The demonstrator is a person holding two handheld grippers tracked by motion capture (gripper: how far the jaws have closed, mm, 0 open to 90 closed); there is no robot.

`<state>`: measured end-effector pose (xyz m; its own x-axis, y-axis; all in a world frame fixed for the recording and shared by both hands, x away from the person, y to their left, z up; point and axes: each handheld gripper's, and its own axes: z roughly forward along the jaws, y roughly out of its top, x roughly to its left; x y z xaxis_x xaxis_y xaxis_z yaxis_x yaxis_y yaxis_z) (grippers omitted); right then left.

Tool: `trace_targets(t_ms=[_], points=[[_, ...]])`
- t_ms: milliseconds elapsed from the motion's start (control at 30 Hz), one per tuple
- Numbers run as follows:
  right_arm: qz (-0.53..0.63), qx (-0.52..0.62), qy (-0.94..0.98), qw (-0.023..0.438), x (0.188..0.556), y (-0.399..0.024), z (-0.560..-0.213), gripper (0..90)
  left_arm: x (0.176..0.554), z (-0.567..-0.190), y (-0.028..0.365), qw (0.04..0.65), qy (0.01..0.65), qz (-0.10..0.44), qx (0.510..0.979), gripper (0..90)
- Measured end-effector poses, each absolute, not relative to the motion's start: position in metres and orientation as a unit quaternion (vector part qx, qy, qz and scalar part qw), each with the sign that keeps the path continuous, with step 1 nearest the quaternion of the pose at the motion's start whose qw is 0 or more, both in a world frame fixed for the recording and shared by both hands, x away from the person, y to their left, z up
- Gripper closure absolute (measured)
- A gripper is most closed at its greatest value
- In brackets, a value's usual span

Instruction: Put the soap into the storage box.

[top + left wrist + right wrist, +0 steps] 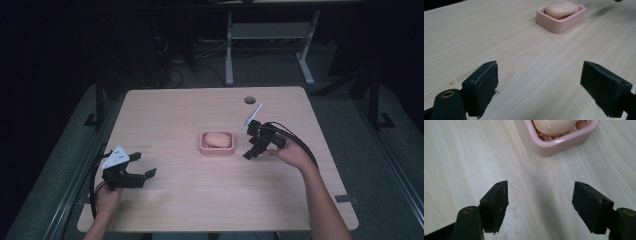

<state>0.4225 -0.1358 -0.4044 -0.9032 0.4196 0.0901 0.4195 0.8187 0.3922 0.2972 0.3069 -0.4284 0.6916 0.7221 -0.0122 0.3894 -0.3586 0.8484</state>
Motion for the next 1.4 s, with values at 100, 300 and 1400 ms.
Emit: trace_targets(t_ms=[100, 300, 1400], points=[[0.208, 0.222, 0.953, 0.0, 0.42, -0.14, -0.407, 28.7, 0.297, -0.428, 0.307, 0.447, 0.346, 0.186, 0.804, 14.3], [0.205, 0.225, 0.953, -0.001, 0.412, -0.145, -0.411, 28.2, 0.297, -0.428, 0.307, 0.446, 0.346, 0.185, 0.804, 14.3], [0.23, 0.265, 0.936, 0.006, 0.378, -0.189, -0.43, 27.2, 0.298, -0.43, 0.306, 0.441, 0.342, 0.186, 0.809, 14.3]])
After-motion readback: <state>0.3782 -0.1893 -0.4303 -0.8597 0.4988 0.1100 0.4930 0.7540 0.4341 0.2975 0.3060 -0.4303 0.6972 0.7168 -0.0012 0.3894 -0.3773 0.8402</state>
